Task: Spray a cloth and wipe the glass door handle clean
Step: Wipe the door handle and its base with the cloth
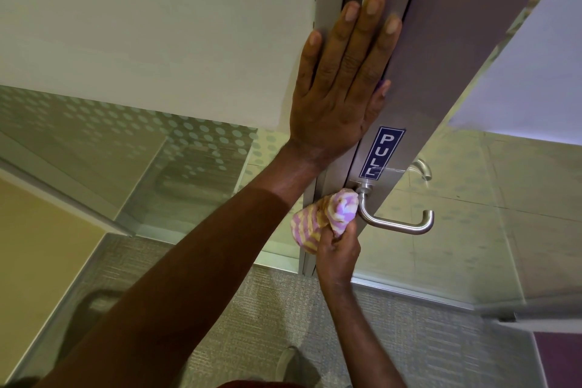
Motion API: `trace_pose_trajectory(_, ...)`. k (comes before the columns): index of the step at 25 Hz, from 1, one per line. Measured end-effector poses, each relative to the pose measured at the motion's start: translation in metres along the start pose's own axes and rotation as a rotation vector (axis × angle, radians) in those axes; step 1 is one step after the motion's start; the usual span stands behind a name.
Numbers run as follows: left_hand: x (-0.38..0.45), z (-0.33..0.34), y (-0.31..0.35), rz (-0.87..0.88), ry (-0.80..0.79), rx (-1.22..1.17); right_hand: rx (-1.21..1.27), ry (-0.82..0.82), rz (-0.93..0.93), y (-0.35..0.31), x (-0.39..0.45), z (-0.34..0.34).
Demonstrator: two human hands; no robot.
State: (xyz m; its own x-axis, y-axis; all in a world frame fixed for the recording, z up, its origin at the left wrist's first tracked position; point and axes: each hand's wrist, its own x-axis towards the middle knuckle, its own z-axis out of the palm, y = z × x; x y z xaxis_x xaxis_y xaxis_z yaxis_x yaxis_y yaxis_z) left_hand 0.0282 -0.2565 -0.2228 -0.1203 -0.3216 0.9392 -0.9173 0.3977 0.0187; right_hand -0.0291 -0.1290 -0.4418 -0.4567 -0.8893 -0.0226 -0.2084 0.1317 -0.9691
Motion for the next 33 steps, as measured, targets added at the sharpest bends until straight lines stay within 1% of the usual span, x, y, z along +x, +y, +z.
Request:
trace_pose_trajectory(4,-0.002,0.002,-0.001,0.012,-0.005,0.0,-0.003,0.003,-0.008,0.006,-0.003,-0.001)
trace_pose_trajectory(6,-0.001,0.002,-0.001,0.011,-0.005,0.001,-0.1,0.06,0.003,0.006,0.003,0.002)
trace_pose_trajectory(8,-0.001,0.001,0.0,0.005,-0.011,-0.009,-0.161,0.072,0.065,0.007,0.004,0.004)
trace_pose_trajectory(10,-0.002,0.0,0.001,0.007,-0.013,0.011,-0.162,0.063,0.009,0.009,0.001,0.003)
trace_pose_trajectory(14,-0.001,0.0,0.0,0.031,0.002,0.002,-0.081,0.01,0.003,0.012,0.0,-0.002)
trace_pose_trajectory(15,-0.001,0.0,0.0,0.039,0.004,-0.001,-0.085,0.017,-0.003,0.008,-0.001,-0.002)
trace_pose_trajectory(19,-0.001,0.002,-0.001,0.047,0.014,-0.002,-0.108,0.046,-0.134,-0.006,-0.001,-0.007)
trace_pose_trajectory(22,-0.002,0.002,0.0,0.044,0.011,0.004,-0.066,0.048,-0.169,-0.02,-0.002,-0.008)
trace_pose_trajectory(24,-0.001,0.001,-0.001,0.047,0.001,0.02,-0.044,0.061,-0.239,-0.028,0.0,-0.006)
trace_pose_trajectory(27,-0.001,0.0,-0.001,0.03,0.0,0.0,-0.074,0.071,-0.258,-0.036,0.009,-0.006)
trace_pose_trajectory(30,-0.001,-0.001,-0.001,0.029,-0.014,0.014,-0.167,0.026,-0.319,-0.026,0.004,-0.005)
trace_pose_trajectory(32,0.0,-0.001,-0.001,0.019,-0.012,0.001,-0.188,-0.005,-0.292,-0.013,-0.002,-0.005)
trace_pose_trajectory(33,-0.001,-0.001,0.0,0.019,-0.012,0.004,-0.17,-0.013,-0.222,-0.006,-0.005,-0.005)
